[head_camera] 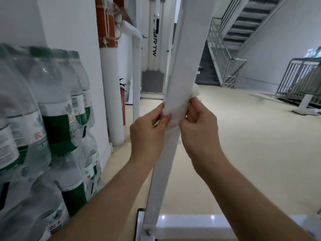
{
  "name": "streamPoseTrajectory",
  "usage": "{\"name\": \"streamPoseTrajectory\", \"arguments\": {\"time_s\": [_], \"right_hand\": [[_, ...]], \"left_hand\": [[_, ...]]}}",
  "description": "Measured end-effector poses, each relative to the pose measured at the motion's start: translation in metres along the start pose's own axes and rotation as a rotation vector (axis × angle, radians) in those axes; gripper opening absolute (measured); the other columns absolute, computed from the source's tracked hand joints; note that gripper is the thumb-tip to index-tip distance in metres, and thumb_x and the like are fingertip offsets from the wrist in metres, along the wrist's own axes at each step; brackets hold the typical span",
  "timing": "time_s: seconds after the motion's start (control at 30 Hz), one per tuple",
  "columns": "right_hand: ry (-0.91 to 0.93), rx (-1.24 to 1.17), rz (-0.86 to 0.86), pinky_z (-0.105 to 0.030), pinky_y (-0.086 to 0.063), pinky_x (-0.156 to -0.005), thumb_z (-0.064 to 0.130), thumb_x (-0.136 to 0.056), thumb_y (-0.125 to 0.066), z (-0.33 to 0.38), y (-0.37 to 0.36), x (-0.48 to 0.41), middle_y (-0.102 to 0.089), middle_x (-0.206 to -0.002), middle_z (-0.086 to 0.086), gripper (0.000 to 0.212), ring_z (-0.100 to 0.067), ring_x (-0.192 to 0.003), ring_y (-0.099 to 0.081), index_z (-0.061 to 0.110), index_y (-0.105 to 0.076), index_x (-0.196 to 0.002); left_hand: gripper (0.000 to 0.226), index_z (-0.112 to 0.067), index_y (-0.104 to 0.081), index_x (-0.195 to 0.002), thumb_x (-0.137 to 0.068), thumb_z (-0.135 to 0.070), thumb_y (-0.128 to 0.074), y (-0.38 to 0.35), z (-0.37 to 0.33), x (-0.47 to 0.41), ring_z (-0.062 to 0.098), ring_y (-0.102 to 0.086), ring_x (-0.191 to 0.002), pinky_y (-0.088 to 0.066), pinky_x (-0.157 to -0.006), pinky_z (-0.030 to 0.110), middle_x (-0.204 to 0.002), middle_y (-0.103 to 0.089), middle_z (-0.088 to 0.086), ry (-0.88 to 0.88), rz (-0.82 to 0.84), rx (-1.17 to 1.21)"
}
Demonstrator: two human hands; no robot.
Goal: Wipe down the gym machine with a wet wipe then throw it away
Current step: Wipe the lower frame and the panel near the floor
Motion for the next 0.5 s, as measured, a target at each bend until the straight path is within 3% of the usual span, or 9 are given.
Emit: {"name": "streamPoseTrajectory", "arguments": {"time_s": [0.2, 0.37, 0.5], "right_hand": [[0.114, 0.142, 0.001, -0.044, -0.057, -0.083, -0.003, -0.087, -0.047, 0.042, 0.004, -0.028, -0.072, -0.092, 0.004, 0.036, -0.02, -0.088, -0.067, 0.019, -0.058, -0.113], [0.124, 0.273, -0.009, -0.043, -0.055, -0.085, 0.003, -0.092, -0.045, 0.062, -0.003, -0.057, -0.067, -0.101, -0.002, 0.05, -0.02, -0.09, -0.065, 0.016, -0.04, -0.14], [0.107, 0.275, -0.019, -0.045, -0.054, -0.087, 0.003, -0.092, -0.044, 0.071, 0.002, -0.072, -0.067, -0.105, -0.001, 0.046, -0.019, -0.094, -0.064, 0.018, -0.044, -0.135]], "left_hand": [[0.037, -0.027, -0.069, -0.12, -0.086, -0.042, -0.068, 0.003, -0.052, -0.035, 0.007, -0.068, -0.086, -0.056, -0.081, 0.033, -0.096, -0.075, -0.008, -0.108, 0.021, -0.11], [0.029, -0.024, -0.073, -0.104, -0.089, -0.046, -0.061, 0.002, -0.088, -0.056, 0.014, -0.062, -0.071, -0.05, -0.069, 0.031, -0.078, -0.072, -0.004, -0.222, 0.044, -0.217], [0.032, -0.023, -0.069, -0.108, -0.09, -0.048, -0.059, -0.002, -0.104, -0.069, 0.02, -0.064, -0.077, -0.052, -0.071, 0.04, -0.083, -0.072, -0.003, -0.245, 0.067, -0.208]]}}
Point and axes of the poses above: each hand's wrist, its own x-axis away from the middle knuckle, its own y-axis out of the back of the hand, z = x × y, the point moved 9 cm from there along -x, towards the middle knuckle
